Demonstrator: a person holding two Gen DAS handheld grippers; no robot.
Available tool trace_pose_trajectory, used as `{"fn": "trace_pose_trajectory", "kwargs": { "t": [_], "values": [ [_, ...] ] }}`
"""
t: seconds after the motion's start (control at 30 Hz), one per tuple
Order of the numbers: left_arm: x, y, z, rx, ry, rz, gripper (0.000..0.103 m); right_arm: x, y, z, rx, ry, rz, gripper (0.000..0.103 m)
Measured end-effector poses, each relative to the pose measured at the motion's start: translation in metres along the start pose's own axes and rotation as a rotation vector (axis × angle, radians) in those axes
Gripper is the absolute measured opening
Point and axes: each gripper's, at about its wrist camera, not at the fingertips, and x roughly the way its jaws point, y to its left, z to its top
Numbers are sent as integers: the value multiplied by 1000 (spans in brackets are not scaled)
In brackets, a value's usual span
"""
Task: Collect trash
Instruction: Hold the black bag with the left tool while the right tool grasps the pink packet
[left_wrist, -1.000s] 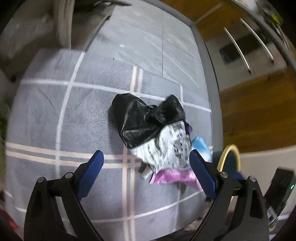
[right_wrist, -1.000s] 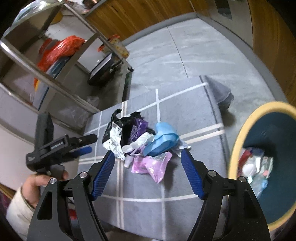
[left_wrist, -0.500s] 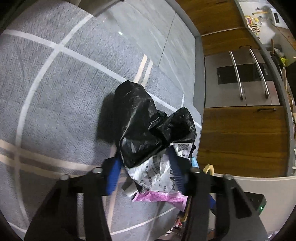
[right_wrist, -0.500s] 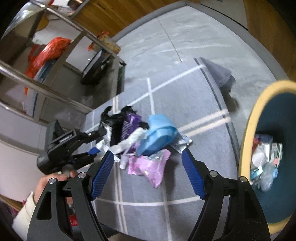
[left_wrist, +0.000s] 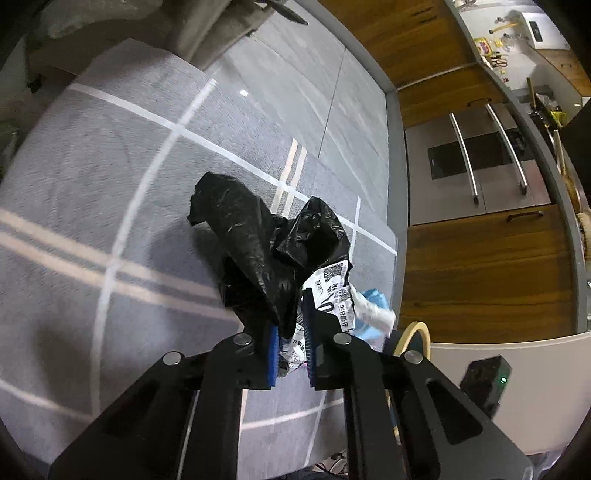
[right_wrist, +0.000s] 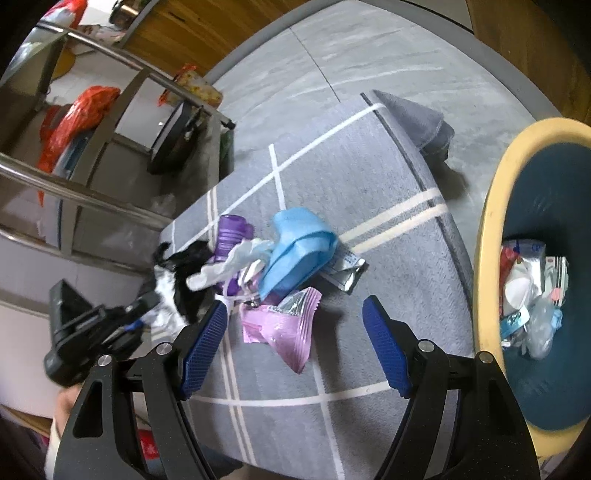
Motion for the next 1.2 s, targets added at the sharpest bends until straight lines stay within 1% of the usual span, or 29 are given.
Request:
{"fn": "trace_pose_trajectory", "kwargs": {
  "t": [0.17, 0.27, 0.33, 0.6, 0.83, 0.9, 0.93, 0.97, 1.0, 1.1, 1.2],
  "values": [
    [-18, -1, -7, 16, -7, 8, 10, 17, 2, -6, -6, 39, -21, 77],
    [-27, 3, -11, 15, -17, 18, 10, 23, 0, -8, 4, 47, -39, 77],
    [-34, 8, -14, 9, -26, 21, 9, 22, -1, -9, 14, 44, -35, 77],
    [-45, 6, -25, 13, -42, 12, 9, 21, 2, -9, 12, 41, -17, 77],
    [-50, -6, -33, 28, -47, -3, 9, 38, 4, -15, -15, 95, -31, 76],
    [-52, -9, -35, 32, -50, -9, 9, 42, 4, -16, -20, 111, -26, 67],
    [-53, -11, -37, 36, -51, -14, 9, 44, 4, -17, -24, 117, -21, 58],
    [-54, -13, -38, 39, -53, -17, 9, 44, 3, -18, -28, 122, -10, 52],
    [-55, -15, -40, 43, -55, -19, 9, 44, 4, -19, -33, 123, 3, 40],
    [-60, -19, -43, 61, -67, -23, 9, 39, 8, -21, -65, 115, 37, 29],
    [-64, -23, -43, 70, -77, -31, 9, 32, 13, -25, -91, 120, 47, 25]
  ]
}}
